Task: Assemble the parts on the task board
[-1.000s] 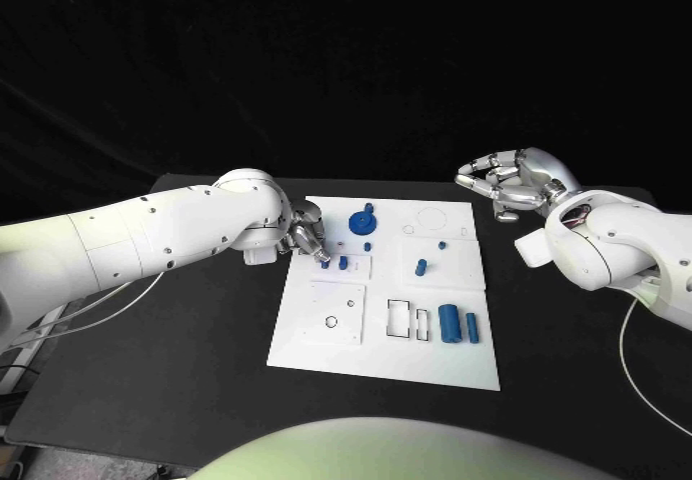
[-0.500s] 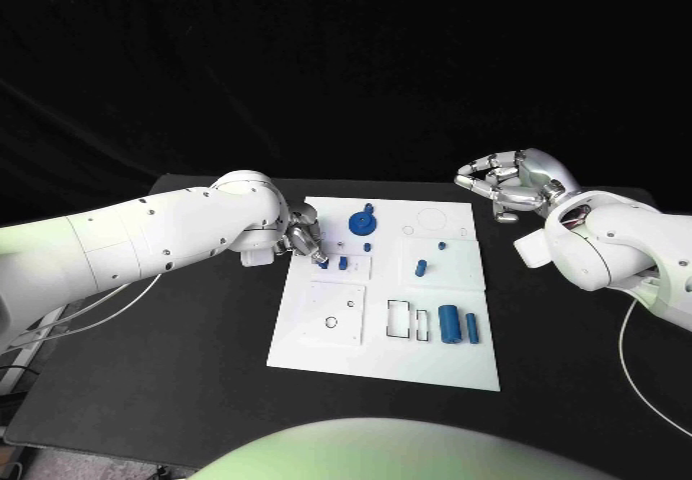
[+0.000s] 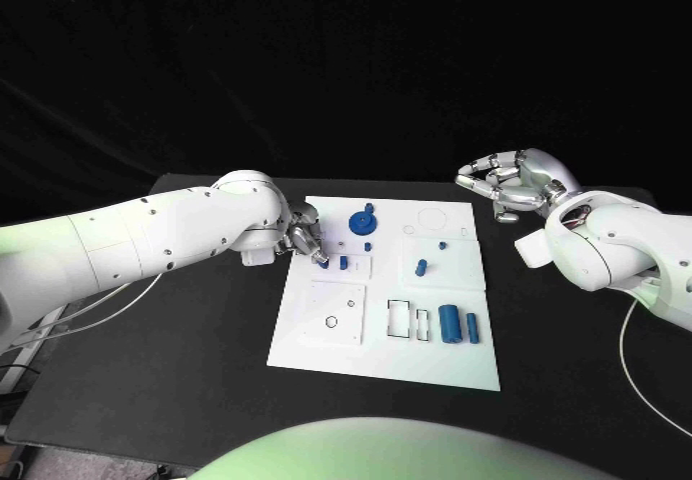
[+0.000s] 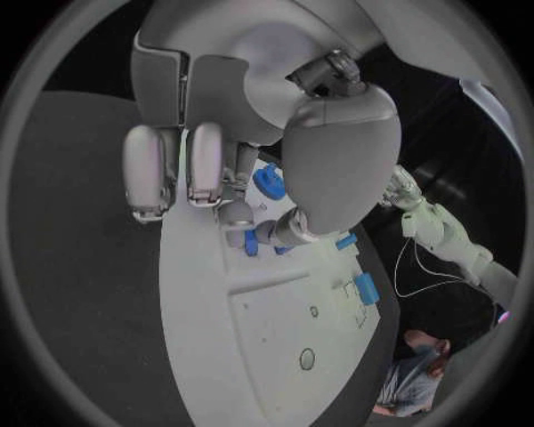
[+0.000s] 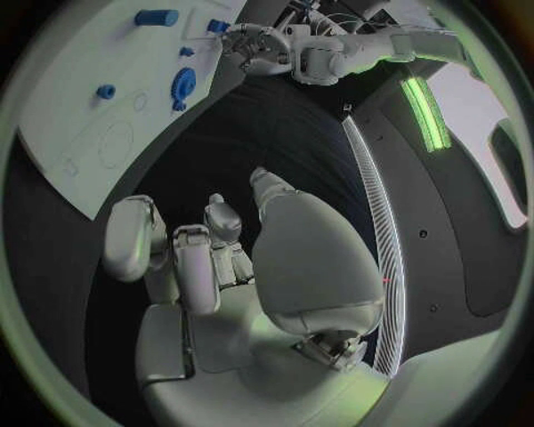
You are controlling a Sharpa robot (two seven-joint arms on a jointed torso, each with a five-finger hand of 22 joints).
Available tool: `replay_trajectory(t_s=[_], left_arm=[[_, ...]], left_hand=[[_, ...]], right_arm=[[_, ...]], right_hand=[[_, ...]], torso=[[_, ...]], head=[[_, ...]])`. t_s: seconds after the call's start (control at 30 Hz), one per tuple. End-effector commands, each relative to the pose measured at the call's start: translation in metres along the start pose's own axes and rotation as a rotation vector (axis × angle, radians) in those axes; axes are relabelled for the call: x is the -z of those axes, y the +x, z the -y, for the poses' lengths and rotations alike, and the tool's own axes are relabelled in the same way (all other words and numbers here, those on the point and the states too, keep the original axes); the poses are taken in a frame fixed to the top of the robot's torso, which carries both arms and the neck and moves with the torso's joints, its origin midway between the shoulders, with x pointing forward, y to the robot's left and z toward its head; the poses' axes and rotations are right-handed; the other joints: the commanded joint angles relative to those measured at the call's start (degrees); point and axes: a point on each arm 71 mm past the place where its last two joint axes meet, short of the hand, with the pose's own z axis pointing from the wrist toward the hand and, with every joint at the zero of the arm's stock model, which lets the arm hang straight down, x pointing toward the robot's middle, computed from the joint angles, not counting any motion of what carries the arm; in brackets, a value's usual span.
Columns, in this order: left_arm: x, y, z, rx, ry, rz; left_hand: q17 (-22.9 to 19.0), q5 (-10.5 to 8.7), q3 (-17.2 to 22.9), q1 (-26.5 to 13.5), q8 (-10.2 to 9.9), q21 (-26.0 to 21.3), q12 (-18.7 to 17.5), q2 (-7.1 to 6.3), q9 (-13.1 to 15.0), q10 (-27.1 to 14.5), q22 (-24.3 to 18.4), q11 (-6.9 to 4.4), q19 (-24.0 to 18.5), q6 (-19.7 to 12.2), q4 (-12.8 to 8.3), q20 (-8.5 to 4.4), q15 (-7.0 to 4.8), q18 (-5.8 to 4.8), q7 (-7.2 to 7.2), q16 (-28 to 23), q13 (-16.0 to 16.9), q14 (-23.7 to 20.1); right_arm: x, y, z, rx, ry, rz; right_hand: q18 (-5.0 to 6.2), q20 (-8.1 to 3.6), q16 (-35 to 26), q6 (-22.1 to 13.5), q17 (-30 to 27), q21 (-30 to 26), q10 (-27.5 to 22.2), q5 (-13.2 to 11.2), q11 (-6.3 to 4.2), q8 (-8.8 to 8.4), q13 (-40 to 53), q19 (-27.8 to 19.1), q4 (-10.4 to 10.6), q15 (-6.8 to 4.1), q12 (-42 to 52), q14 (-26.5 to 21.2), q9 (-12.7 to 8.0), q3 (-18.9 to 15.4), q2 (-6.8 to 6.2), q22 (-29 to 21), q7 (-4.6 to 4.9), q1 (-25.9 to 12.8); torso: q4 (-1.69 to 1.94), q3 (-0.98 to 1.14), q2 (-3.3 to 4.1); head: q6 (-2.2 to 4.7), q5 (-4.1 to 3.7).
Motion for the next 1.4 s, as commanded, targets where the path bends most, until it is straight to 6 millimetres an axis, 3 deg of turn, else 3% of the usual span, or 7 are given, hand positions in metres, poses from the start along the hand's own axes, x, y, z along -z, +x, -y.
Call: replay_trajectory(t_s=[0.03, 0.87, 1.4], left_arm=[[-0.0023, 0.0075, 0.0012, -0.006, -0.004, -0.036], [-0.0039, 0.0080, 0.0053, 0.020, 0.004, -0.041], [-0.0072, 0.0070, 0.0012, 0.019, -0.025, -0.059]], left_hand=[[8.6, 0.37, 10.8, 0.0, 0.2, 0.2, 0.2, 0.71, 0.1, 0.5, 1.3, 0.03, 0.3, 0.7, -11.2, -0.29, -0.44, -0.68, -0.21, 0.4, 0.1, 4.5], [10.2, 0.00, 6.8, -2.3, 1.0, 0.3, 1.4, 2.20, 1.0, 2.4, 1.9, -0.59, 0.7, 1.1, -9.4, -0.61, -0.81, -0.84, -1.07, 1.1, 1.7, 4.9], [10.2, -1.33, -2.6, -5.3, 0.3, -0.1, 1.1, 2.48, 0.6, 2.5, 1.8, -1.13, 0.8, 1.5, -4.7, -1.07, -1.27, -0.86, -1.92, 1.2, 2.0, 4.9]], right_arm=[[0.0000, 0.0014, -0.0008, -0.002, -0.010, -0.011], [0.0002, 0.0010, -0.0007, -0.002, -0.011, -0.009], [0.0005, 0.0003, -0.0005, -0.001, -0.011, -0.005]], right_hand=[[1.11, -0.10, -0.4, -0.5, 3.8, -0.2, -0.2, 0.4, -0.09, 0.27, -0.1, -0.4, 0.0, -0.23, 0.0, 2.6, -0.1, -0.3, 0.08, 1.4, 0.11, -0.5], [1.11, -0.10, -0.4, -0.5, 3.8, -0.2, -0.2, 0.4, -0.09, 0.27, -0.1, -0.4, 0.0, -0.23, 0.0, 2.6, -0.1, -0.3, 0.08, 1.4, 0.11, -0.5], [1.15, -0.12, -0.5, -0.6, 3.7, -0.4, -0.4, 0.4, -0.09, 0.39, -0.3, -0.4, 0.0, -0.24, -0.1, 2.5, -0.2, -0.4, 0.16, 1.3, 0.11, -0.6]], torso=[[-0.06, 0.05, 0.00], [0.04, 0.01, -0.02], [0.01, -0.01, -0.03]], head=[[-0.11, 0.03], [-0.20, -0.16], [-0.22, -0.24]])
